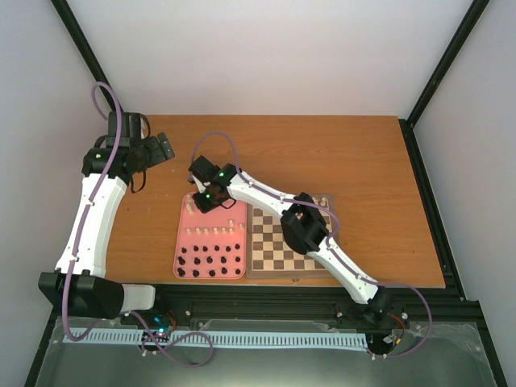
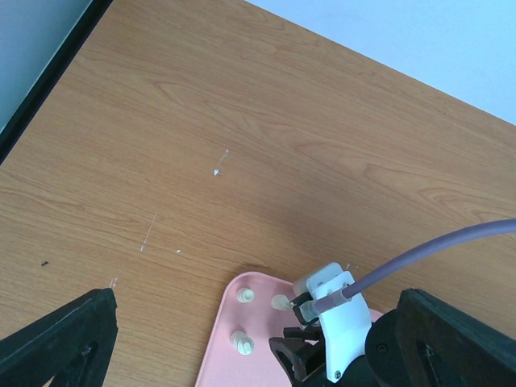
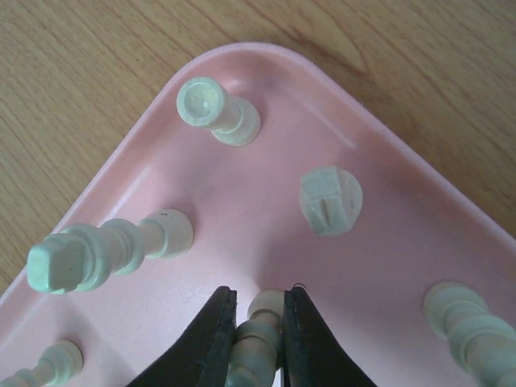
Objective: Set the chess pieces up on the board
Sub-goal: Pick up the chess piece from the storage box, then place the chess piece on the chessboard.
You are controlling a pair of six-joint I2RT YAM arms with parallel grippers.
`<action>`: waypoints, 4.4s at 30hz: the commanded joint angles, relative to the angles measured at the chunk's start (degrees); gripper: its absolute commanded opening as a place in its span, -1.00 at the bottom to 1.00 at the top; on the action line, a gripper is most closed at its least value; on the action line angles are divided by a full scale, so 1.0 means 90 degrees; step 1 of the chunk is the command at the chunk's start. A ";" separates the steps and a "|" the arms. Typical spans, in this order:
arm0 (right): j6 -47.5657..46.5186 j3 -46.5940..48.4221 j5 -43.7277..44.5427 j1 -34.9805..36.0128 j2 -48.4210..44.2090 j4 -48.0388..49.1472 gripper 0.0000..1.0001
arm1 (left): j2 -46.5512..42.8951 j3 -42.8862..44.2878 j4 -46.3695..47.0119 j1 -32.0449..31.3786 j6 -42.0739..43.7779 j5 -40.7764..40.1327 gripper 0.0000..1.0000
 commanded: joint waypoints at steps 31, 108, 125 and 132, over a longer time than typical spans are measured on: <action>-0.0414 -0.6274 0.1012 -0.2346 -0.5290 0.0742 -0.88 | 0.0335 -0.0036 0.0071 0.0029 0.0154 -0.0107 0.93; -0.0833 -0.7428 0.1237 -0.3018 -0.5288 0.1190 -0.57 | 0.0322 -0.0434 0.0218 0.0034 0.0125 0.0060 0.92; -0.0875 -0.7463 0.1404 -0.3017 -0.5427 0.1087 -0.70 | 0.0212 -0.0530 0.0218 0.0030 0.0116 0.0033 0.92; -0.0881 -0.7487 0.1443 -0.3013 -0.5500 0.1046 -0.70 | 0.0192 -0.0567 0.0225 0.0035 0.0110 0.0022 0.93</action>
